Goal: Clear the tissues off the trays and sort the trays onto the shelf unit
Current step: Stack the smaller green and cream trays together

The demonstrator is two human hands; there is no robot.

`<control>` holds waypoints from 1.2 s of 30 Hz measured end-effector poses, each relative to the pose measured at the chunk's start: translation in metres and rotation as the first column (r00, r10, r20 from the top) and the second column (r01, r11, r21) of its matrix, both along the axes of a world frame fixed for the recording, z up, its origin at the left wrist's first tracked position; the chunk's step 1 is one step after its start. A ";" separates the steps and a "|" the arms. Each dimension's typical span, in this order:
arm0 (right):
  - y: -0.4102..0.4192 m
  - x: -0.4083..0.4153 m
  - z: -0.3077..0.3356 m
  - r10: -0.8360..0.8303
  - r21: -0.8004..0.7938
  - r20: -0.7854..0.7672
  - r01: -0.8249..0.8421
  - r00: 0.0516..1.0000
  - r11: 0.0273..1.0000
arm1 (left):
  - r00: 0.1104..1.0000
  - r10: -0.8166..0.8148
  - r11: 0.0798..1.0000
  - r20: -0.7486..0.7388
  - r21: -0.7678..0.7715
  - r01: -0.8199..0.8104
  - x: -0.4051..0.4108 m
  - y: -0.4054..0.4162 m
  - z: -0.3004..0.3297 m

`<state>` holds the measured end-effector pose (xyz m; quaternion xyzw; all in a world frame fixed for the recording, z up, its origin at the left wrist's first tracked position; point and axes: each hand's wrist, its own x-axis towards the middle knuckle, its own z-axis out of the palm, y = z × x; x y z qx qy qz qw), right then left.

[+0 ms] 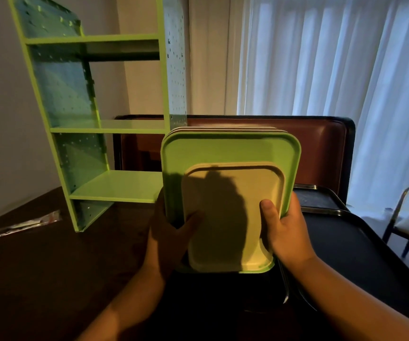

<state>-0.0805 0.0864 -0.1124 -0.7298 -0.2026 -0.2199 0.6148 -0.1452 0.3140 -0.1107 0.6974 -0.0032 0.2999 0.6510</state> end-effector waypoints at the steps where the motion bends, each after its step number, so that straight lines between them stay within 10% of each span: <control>1: 0.000 -0.001 -0.001 0.003 0.000 -0.015 -0.003 1.000 1.000 | 1.000 -0.008 1.000 -0.009 -0.006 0.008 -0.002 -0.001 -0.002; 26: 0.005 0.008 -0.020 0.005 0.022 -0.112 -0.002 0.994 1.000 | 0.992 -0.079 0.991 -0.095 -0.111 0.069 0.008 0.002 -0.026; 36: -0.015 0.062 0.062 -0.069 0.008 -0.277 0.074 0.959 0.997 | 0.984 0.069 0.998 -0.166 0.011 -0.068 0.062 -0.026 0.055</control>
